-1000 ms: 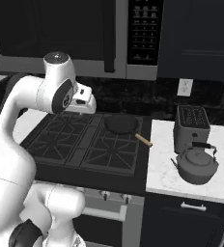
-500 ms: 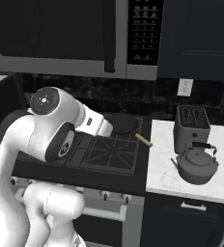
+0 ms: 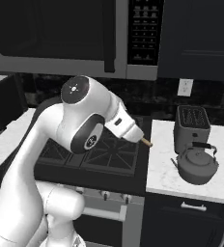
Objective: Pick the kettle from the counter and place it on a stove burner. Then turn the burner on.
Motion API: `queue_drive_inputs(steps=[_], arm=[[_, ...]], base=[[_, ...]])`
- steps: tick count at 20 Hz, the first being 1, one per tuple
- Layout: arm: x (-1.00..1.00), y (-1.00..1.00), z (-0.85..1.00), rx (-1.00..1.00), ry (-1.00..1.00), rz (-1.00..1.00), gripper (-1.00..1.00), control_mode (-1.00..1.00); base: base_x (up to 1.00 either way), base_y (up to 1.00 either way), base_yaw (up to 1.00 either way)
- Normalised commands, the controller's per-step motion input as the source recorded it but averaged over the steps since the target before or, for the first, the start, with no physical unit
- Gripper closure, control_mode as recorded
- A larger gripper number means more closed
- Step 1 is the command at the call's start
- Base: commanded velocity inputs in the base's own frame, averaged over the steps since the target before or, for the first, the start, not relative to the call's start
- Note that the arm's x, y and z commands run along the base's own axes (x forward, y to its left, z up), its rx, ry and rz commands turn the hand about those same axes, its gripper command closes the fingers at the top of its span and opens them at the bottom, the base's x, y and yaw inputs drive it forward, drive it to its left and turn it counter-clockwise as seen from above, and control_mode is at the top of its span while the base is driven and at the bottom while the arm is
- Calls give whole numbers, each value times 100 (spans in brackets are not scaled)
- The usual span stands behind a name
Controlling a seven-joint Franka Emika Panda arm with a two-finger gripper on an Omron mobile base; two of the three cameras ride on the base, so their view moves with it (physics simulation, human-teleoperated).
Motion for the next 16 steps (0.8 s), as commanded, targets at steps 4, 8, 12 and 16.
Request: queue_drive_inputs(steps=[4,8,12,16], arm=[[0,-100,-23,43,1,-10,-100,-100],[3,-100,-61,47,2,-6,-100,-100],[42,-100,-65,40,24,-19,-100,-100],[44,-81,-35,13,36,-24,-100,-100]], base=[[0,0,0],[0,0,0],[0,0,0],[0,0,0]])
